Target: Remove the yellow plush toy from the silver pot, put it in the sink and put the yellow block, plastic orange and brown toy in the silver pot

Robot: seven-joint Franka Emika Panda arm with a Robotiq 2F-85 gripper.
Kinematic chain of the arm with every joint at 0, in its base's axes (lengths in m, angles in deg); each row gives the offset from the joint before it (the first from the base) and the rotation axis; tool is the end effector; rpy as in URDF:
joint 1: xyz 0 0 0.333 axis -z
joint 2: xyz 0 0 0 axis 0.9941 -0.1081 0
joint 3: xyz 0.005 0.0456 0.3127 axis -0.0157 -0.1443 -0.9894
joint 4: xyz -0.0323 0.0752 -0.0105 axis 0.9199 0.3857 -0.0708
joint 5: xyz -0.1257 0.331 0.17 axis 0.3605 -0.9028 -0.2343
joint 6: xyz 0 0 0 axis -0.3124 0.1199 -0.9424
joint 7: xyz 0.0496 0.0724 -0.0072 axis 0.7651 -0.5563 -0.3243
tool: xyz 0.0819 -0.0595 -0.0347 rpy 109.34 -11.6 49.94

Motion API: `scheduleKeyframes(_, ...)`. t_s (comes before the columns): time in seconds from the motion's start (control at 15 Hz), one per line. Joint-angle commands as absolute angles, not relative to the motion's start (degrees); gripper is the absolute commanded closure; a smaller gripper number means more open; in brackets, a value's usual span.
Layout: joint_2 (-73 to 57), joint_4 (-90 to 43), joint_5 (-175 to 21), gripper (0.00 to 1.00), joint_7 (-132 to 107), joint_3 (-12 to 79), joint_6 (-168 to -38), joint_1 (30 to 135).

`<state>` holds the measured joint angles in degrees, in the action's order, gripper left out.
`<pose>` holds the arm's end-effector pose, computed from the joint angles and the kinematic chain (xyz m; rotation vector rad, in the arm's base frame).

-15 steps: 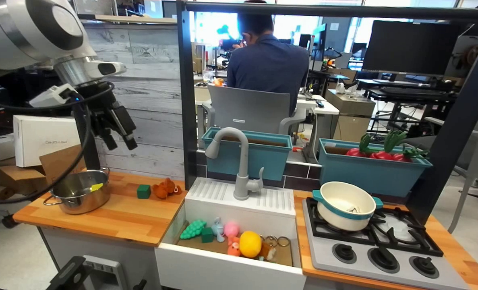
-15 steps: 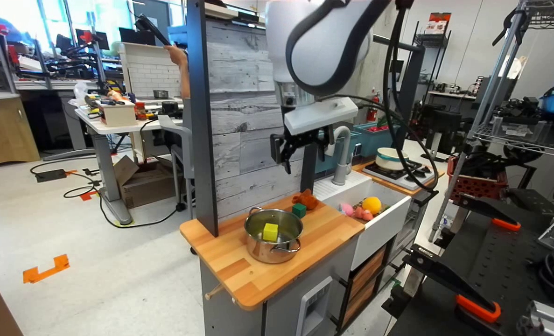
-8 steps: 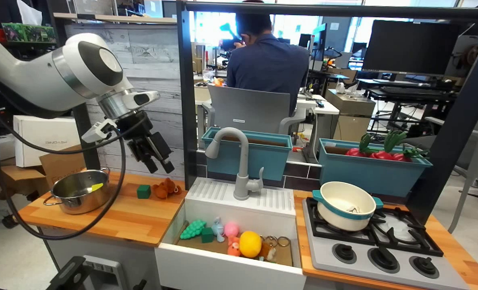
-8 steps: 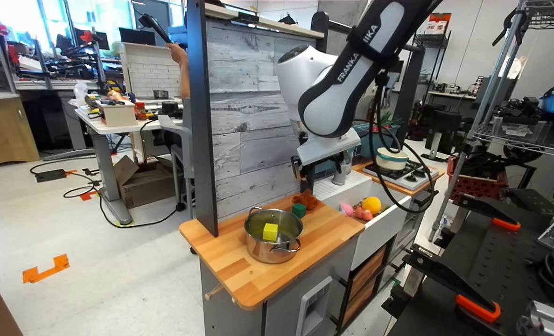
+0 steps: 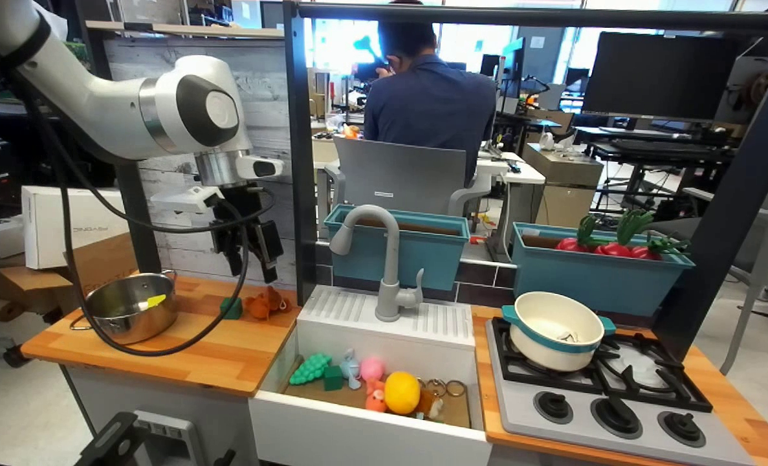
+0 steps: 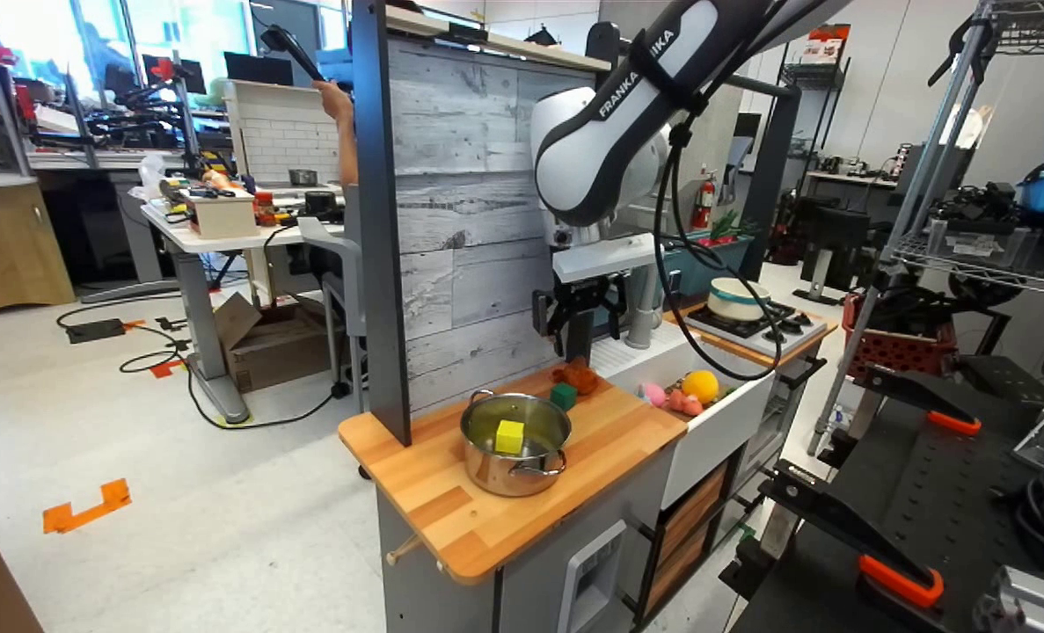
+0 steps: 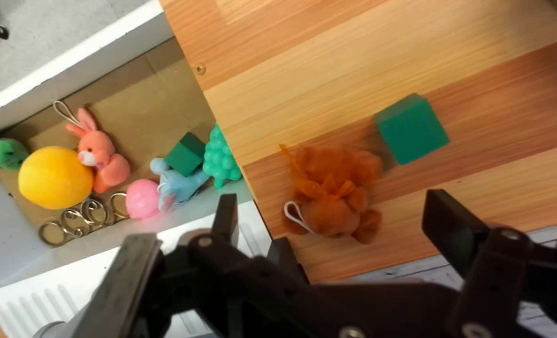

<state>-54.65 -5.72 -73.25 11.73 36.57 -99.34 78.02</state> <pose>0.7139 -0.0040 0.0612 2.8603 -0.5629 -0.0990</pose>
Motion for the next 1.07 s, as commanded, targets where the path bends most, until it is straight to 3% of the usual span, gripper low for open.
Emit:
scheduleKeyframes(0.0,-59.1,2.8,-76.6,0.0,7.0,35.2,-93.6,80.1)
scheduleKeyframes(0.8,-69.4,12.8,-73.4,0.0,9.2,39.5,-89.5,77.1)
scheduleKeyframes(0.87,-69.9,13.4,-73.1,0.25,9.2,40.0,-89.3,76.8)
scheduleKeyframes(0.93,-70.6,14.2,-73.1,0.26,9.3,40.3,-89.1,76.6)
scheduleKeyframes(1.0,-71.1,14.7,-72.9,0.35,9.5,40.7,-88.9,76.4)
